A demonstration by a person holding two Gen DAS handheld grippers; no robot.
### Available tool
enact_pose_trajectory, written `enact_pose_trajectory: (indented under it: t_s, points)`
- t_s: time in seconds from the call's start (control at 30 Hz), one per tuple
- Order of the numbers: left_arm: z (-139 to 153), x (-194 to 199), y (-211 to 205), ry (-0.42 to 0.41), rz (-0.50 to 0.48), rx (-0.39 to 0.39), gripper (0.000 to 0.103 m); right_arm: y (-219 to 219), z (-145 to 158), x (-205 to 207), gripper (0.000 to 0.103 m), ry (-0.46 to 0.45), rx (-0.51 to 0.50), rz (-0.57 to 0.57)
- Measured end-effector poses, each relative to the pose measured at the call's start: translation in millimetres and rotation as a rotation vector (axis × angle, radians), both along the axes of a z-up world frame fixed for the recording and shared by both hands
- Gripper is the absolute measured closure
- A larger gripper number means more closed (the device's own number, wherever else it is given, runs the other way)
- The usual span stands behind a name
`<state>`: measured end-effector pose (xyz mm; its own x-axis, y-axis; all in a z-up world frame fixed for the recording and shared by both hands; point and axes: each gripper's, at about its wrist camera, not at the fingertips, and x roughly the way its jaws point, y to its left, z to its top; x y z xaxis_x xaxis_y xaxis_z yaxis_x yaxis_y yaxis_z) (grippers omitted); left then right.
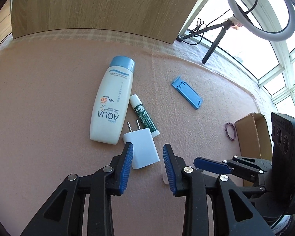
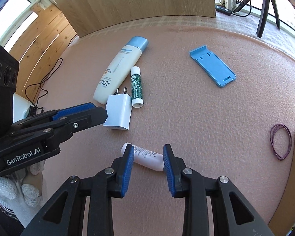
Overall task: Organize objects
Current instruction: 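Grasp the green lip balm with the left tool while the right tool grasps the pink-capped tube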
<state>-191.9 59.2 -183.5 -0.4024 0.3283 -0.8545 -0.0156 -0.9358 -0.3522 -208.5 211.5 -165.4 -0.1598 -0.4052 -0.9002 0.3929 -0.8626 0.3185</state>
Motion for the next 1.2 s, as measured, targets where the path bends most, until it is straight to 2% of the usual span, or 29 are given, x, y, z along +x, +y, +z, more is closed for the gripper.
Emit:
enact_pose_trajectory:
  t_s: [0.13, 0.3, 0.47, 0.77, 0.8, 0.87, 1.2]
  points:
    - [-1, -23, 6, -0.003, -0.026, -0.036, 0.069, 5, -3, 2, 0.075, -0.008, 0.004, -0.027]
    - [-18, -54, 9, -0.056, -0.03, -0.058, 0.071, 15, -4, 6, 0.075, -0.012, -0.002, -0.05]
    - [-29, -74, 17, -0.086, -0.067, -0.044, 0.071, 20, -6, 10, 0.075, -0.013, -0.007, -0.055]
    - [-35, -76, 46, -0.095, -0.146, -0.048, 0.073, 25, -7, 9, 0.074, -0.015, -0.006, -0.056]
    - [-34, -75, 48, -0.092, -0.148, -0.056, 0.072, 24, -7, 9, 0.072, -0.013, -0.005, -0.049]
    - [-34, -76, 49, -0.09, -0.15, -0.072, 0.071, 20, -6, 9, 0.062, -0.004, 0.001, -0.025]
    - [-35, -80, 47, -0.099, -0.128, -0.08, 0.073, -16, -13, 7, 0.061, 0.036, 0.073, 0.086]
